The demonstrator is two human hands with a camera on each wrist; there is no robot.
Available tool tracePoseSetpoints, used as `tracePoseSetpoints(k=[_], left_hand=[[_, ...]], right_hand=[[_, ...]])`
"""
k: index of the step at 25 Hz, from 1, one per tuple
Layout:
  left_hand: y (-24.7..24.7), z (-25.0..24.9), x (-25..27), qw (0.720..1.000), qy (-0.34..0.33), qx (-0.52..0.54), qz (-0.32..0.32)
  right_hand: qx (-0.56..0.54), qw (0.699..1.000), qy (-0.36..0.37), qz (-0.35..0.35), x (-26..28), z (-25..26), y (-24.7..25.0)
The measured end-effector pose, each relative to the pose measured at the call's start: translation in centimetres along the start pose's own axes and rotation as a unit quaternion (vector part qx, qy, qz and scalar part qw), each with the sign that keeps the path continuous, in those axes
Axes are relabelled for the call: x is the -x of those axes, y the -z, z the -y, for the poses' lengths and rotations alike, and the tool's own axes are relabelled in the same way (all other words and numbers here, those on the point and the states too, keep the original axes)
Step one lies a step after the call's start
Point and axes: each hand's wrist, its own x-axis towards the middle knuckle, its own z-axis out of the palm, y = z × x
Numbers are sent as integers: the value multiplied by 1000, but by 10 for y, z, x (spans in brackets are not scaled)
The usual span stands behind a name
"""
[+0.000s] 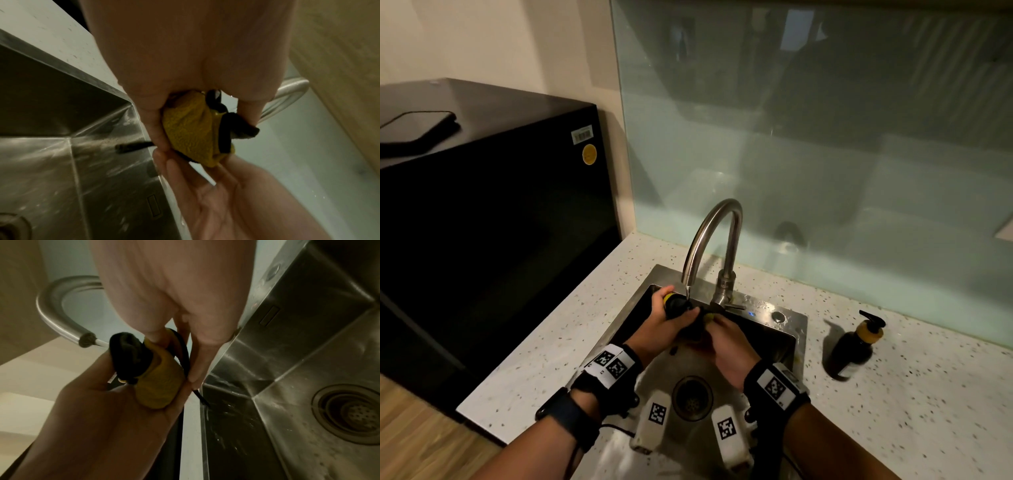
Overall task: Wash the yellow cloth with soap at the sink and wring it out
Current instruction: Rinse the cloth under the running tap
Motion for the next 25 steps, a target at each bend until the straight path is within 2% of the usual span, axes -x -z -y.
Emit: tracePoseSetpoints(k=[4, 8, 11, 13, 14, 16, 19, 21, 23, 25], left_hand=[[0, 6, -5, 996, -17, -77, 40], [6, 8, -13, 976, -57, -207, 44], [8, 10, -12, 955, -77, -282, 39], [6, 10, -12, 943, -91, -317, 36], [4, 10, -12, 938, -97, -331, 43], [2, 11, -14, 928, -107, -352, 58], [-2, 6, -10, 947, -97, -296, 80], [3, 4, -10, 957, -102, -259, 76], [13, 3, -11, 957, -120, -260, 45], [18, 3, -9, 968, -124, -206, 69]], right_hand=[[100, 993, 48, 32, 9, 10, -5], [114, 989, 59, 76, 25, 24, 2], [159, 981, 88, 64, 33, 33, 3], [150, 982, 105, 54, 30, 31, 4], [161, 978, 115, 61, 28, 30, 4], [250, 954, 148, 74, 23, 28, 2], [321, 920, 224, -5, 19, 26, -3], [310, 920, 230, -65, 16, 25, 0], [266, 930, 228, -107, 13, 24, 5], [235, 933, 241, -124, 11, 24, 7]])
